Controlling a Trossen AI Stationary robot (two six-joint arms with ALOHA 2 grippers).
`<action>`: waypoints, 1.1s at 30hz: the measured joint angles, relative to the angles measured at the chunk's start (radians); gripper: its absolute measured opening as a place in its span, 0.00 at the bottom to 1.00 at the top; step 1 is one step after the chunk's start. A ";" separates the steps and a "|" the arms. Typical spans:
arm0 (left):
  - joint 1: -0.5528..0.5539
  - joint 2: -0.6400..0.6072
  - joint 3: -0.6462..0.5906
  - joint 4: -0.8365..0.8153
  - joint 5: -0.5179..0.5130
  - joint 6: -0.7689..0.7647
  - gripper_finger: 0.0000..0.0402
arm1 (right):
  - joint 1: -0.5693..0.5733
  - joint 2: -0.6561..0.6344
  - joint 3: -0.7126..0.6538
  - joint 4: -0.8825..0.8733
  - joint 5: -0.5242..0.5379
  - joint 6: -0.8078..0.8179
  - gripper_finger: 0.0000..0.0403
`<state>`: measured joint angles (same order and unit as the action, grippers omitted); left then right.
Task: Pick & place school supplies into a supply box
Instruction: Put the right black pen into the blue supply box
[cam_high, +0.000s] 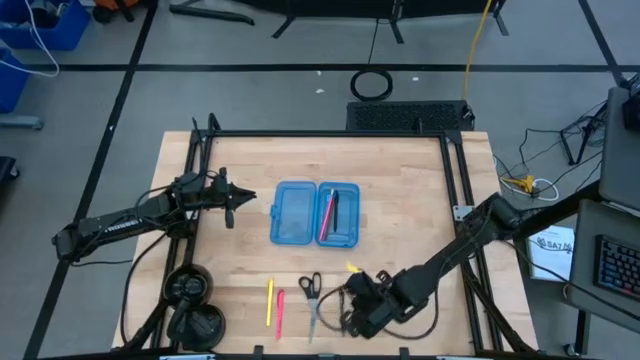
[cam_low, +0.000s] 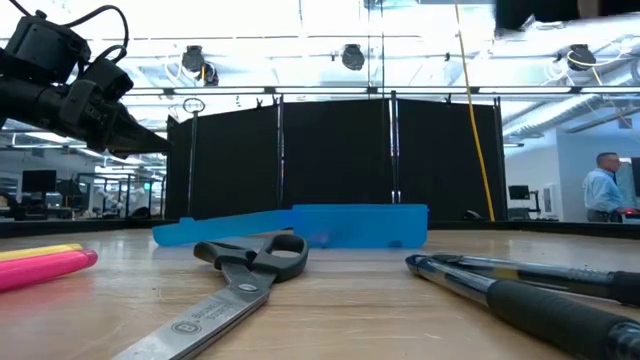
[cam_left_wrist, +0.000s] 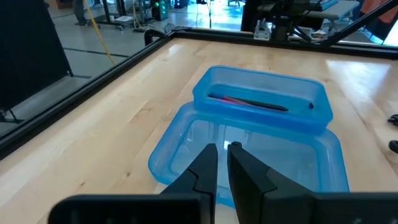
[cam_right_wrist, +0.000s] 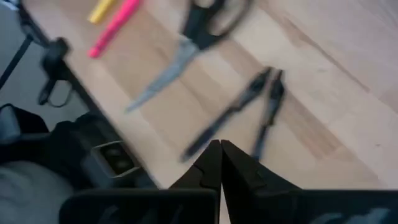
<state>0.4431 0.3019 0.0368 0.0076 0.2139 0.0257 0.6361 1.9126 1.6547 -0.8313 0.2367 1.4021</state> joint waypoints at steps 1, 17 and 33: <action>0.000 0.000 0.000 0.000 -0.005 0.000 0.10 | 0.004 0.031 0.073 -0.046 0.000 0.000 0.00; 0.001 0.000 0.000 -0.006 -0.013 -0.008 0.10 | 0.013 0.461 0.557 -0.598 -0.212 0.083 0.00; 0.001 0.000 0.000 -0.006 -0.014 -0.005 0.10 | -0.001 0.452 0.507 -0.523 -0.127 0.048 0.47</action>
<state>0.4438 0.3019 0.0368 0.0013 0.1997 0.0208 0.6354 2.3649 2.1616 -1.3538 0.1094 1.4499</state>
